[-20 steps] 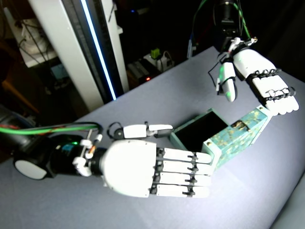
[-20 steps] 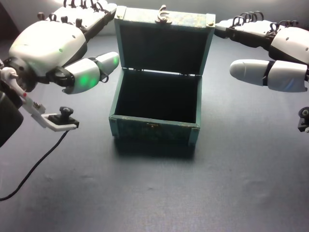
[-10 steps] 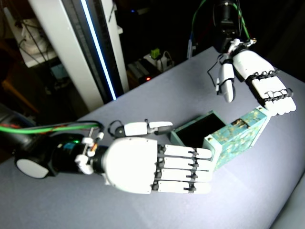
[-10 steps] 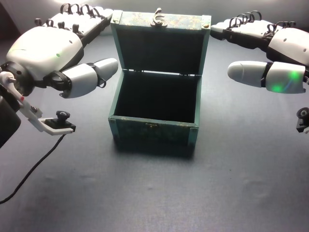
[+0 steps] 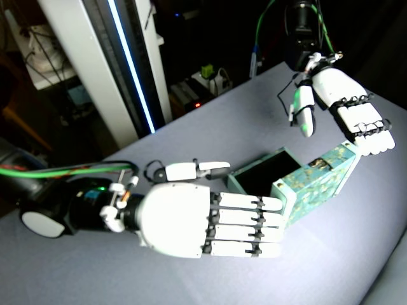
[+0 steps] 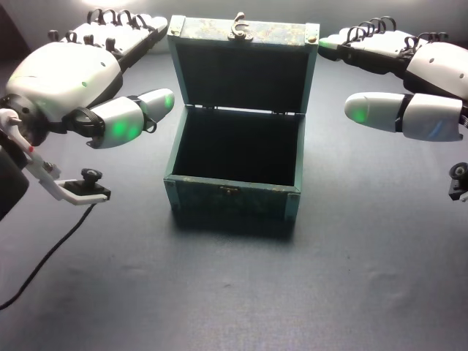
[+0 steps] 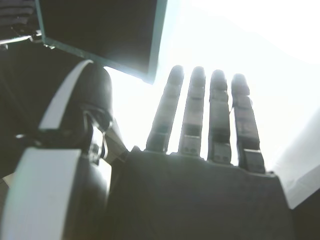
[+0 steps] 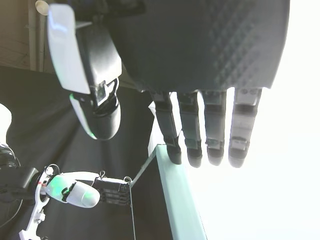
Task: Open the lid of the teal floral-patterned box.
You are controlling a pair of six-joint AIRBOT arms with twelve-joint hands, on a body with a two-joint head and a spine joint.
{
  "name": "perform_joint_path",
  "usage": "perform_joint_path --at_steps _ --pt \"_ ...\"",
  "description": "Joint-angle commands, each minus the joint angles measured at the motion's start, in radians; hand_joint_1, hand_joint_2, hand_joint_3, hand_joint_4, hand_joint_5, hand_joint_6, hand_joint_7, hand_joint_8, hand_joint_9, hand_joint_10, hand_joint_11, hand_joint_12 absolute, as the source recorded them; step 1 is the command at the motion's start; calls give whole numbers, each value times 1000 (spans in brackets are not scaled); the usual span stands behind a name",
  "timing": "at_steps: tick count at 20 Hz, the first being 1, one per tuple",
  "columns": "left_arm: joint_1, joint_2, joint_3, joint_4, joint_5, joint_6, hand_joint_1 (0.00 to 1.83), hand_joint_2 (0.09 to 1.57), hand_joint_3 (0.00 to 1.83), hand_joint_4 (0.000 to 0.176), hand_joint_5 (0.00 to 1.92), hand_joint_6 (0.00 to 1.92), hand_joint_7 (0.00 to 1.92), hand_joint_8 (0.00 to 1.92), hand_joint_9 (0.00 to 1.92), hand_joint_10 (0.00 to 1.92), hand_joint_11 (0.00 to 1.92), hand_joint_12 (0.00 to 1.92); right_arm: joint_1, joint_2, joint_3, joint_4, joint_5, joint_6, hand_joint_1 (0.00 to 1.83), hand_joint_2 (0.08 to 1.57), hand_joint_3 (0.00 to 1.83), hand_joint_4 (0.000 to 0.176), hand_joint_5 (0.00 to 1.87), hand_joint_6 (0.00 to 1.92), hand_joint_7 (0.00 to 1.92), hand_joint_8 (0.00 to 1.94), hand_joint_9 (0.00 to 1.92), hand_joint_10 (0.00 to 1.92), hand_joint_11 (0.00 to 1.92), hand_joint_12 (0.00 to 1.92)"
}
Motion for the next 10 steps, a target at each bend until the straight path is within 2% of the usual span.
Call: perform_joint_path --at_steps 1,10 --pt "-1 13 8 0 -131 0 0 1453 0 0 63 3 61 3 53 4 66 41 16 6 1 31 121 8 0 1314 0 0 182 1 149 1 91 0 29 59" --pt "6 21 -5 2 -151 0 0 1419 0 0 74 4 62 3 51 3 66 46 16 20 1 31 112 8 0 1291 0 0 165 0 125 0 88 0 45 65"
